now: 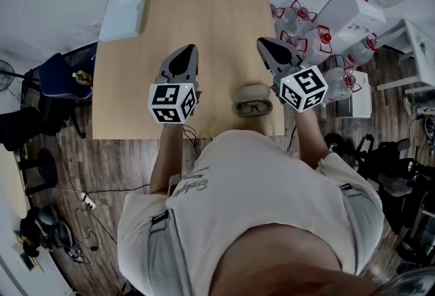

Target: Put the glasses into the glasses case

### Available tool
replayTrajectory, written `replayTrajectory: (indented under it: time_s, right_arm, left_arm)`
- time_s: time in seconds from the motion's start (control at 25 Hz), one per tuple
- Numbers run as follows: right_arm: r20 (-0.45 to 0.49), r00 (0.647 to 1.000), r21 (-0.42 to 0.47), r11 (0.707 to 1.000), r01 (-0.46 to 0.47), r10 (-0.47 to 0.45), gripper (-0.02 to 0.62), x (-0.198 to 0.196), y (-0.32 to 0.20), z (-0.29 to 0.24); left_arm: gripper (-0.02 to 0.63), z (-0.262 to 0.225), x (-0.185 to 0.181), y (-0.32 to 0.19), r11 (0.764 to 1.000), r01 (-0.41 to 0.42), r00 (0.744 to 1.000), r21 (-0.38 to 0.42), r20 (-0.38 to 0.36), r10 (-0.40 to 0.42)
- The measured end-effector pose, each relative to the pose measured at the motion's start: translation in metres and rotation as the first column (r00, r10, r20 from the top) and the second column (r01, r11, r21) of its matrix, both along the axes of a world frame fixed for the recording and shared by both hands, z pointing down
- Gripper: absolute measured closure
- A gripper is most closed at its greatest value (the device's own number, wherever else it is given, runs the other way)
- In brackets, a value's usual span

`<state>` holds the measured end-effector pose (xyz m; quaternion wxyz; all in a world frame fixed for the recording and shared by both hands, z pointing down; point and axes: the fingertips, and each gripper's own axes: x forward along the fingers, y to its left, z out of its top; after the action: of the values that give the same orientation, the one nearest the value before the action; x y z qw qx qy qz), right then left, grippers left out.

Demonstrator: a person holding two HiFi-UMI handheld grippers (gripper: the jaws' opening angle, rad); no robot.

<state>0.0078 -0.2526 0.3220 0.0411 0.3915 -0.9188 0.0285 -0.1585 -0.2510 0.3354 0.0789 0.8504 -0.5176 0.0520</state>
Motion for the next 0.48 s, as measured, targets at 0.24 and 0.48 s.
replayTrajectory:
  time_s: [0.24, 0.48]
  right_arm:
    - [0.002, 1.0, -0.01, 1.0, 0.017, -0.017, 0.6, -0.007, 0.002, 0.003]
    - [0.021, 1.0, -0.019, 1.0, 0.0, 0.001, 0.6, -0.005, 0.007, 0.005]
  left_arm:
    - [0.591, 0.005, -0.006, 0.004, 1.0, 0.008, 1.0, -0.012, 0.001, -0.008]
    - [0.591, 0.012, -0.009, 0.007, 0.999, 0.015, 1.0, -0.035, -0.003, -0.015]
